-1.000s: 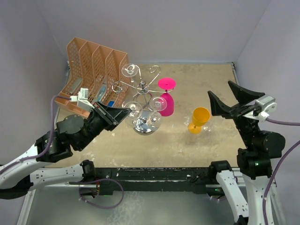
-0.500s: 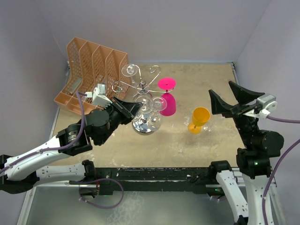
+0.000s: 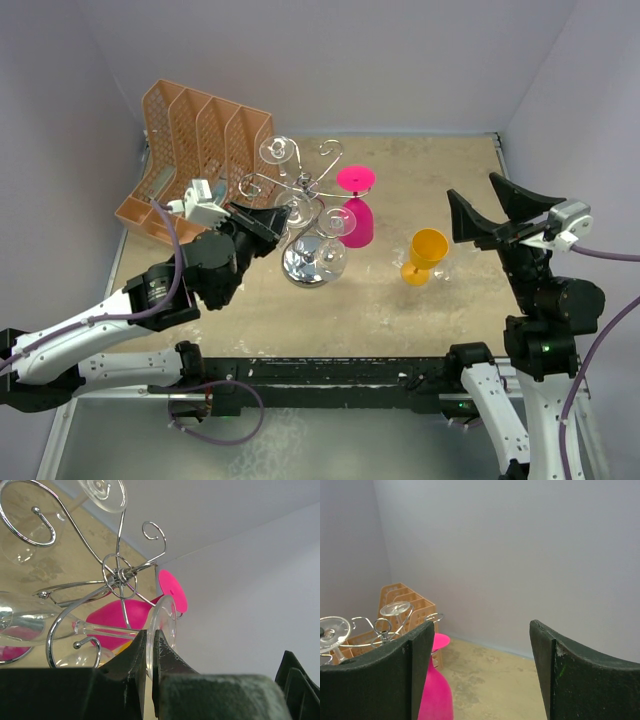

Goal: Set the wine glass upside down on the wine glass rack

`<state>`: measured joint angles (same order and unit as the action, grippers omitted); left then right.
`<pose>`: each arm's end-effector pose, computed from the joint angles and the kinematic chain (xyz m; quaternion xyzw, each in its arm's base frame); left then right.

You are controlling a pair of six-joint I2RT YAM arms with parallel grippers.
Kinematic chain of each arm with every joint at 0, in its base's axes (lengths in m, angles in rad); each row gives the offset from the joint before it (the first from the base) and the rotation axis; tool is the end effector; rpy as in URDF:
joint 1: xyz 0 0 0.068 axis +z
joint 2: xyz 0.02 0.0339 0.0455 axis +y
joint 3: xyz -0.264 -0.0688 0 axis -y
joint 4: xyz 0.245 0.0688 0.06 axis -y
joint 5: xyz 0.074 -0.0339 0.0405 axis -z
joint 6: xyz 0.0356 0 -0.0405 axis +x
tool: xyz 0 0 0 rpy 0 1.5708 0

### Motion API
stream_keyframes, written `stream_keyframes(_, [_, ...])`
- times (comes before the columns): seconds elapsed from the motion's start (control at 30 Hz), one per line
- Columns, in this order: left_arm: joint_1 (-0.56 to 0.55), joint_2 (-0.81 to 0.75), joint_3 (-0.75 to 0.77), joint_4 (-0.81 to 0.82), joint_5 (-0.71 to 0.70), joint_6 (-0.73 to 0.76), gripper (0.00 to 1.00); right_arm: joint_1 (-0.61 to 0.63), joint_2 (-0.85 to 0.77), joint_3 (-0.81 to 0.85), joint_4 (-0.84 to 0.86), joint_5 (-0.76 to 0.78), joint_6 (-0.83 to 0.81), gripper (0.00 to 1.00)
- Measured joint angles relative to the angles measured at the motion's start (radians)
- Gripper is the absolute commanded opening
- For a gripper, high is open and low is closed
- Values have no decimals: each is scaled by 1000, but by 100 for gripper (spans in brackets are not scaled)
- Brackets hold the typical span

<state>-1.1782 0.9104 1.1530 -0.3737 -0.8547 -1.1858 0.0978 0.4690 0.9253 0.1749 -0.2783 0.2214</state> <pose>0.0929 -0.1542 0.4264 -0.2758 0.6832 -0.4371 0.5158 0.0641 0.0161 0.4585 -0.0957 0.4551 0.2023 0.8618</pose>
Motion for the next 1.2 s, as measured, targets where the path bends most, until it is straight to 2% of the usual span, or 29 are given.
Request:
stream_keyframes(0.5, [0,-34,-8,-11,-138,-16,0,0,0,0,2,8,17,77])
stream_keyframes(1.2, [0,-161,-63,-133,-56,-90,0,0,2,-20,5,11,37,77])
